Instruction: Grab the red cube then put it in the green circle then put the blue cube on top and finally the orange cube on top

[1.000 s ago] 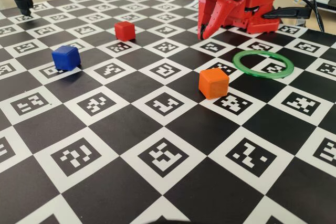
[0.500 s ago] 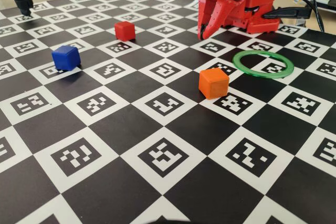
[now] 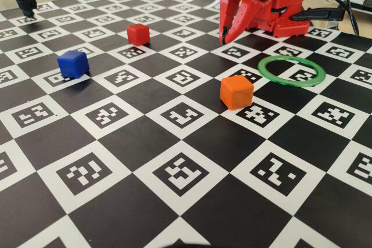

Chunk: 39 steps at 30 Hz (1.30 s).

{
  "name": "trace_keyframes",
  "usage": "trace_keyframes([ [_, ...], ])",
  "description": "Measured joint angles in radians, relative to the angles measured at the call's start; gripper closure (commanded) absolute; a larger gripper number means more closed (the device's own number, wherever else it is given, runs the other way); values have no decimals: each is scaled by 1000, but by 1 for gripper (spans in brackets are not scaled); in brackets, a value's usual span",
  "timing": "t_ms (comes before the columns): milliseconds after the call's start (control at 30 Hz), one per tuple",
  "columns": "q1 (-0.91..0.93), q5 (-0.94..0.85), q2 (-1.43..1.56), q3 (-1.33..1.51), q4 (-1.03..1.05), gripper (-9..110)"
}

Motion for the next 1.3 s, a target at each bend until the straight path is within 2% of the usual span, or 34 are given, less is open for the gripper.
trace_keyframes([
  [333,-57,31,0,-8,9,107],
  [567,-64,216,-18,-146,52,107],
  [700,-54,344,-189,-347,121,107],
  [1067,66,712,-882,-1003,244,107],
  [1300,152,831,-1103,-1229,311,107],
])
